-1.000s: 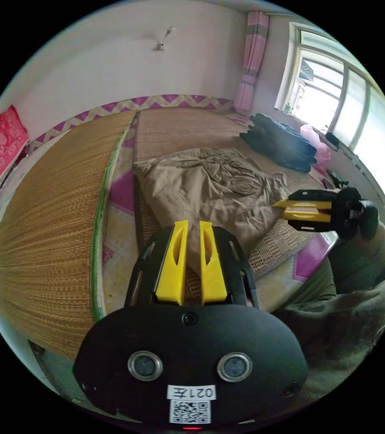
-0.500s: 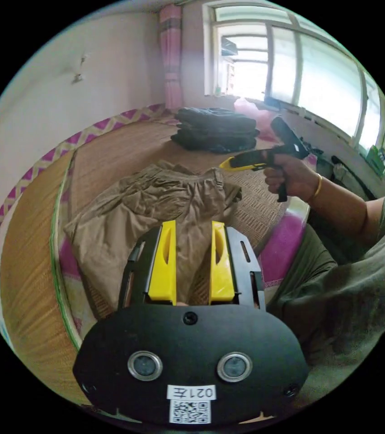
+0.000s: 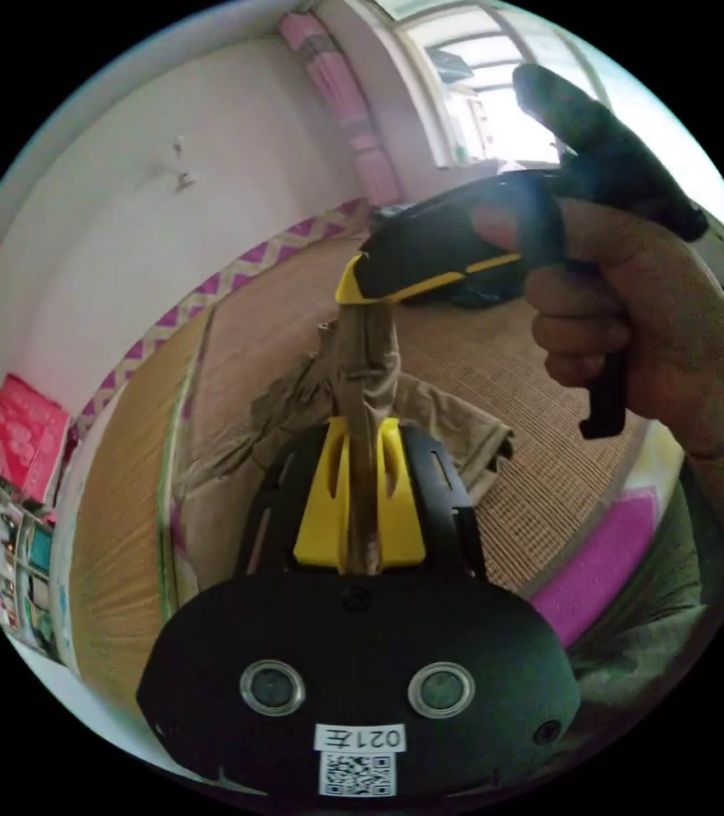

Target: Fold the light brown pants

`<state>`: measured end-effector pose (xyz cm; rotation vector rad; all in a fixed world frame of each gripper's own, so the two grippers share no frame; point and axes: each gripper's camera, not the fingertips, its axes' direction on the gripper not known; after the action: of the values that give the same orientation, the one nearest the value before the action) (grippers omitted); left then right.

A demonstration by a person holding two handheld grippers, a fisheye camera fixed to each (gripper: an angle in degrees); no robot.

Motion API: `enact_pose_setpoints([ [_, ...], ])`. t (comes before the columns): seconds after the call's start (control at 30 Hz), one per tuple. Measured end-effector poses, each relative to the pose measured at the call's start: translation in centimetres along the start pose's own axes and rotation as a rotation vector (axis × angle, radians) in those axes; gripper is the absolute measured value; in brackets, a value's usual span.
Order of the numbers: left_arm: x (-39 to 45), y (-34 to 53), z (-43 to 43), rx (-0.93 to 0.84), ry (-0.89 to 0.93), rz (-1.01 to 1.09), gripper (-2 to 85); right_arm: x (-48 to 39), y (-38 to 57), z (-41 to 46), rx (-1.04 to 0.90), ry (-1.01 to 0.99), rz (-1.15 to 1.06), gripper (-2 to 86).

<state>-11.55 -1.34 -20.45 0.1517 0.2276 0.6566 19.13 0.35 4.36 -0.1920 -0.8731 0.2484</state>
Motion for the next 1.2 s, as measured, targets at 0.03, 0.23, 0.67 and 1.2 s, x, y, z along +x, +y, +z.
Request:
enact_pose_setpoints([
  [0.03,-2.5,1.1,-1.2,0.046,0.037,-0.081,1.0,-0.8,0.0,-0.6,0.017,0.007,-0.038,4.3],
  [0.23,-20.6,10.7,-10.8,0.255,0.172,-0.46,-0.7,-3.8,1.6,-2.3,0.02,0.059,-0.209,6.8],
  [0.67,-44.0,41.4,-12.8,0.201,0.033,-1.266,-0.8,-13.3,9.3,10.2,-0.45,0.119,-0.719,9.6],
  [1.2,-51.3,48.1,-15.1,0.216,0.041,-1.21,3.6,-21.2,4.6,14.5,-0.471,-0.032,-0.726,9.7],
])
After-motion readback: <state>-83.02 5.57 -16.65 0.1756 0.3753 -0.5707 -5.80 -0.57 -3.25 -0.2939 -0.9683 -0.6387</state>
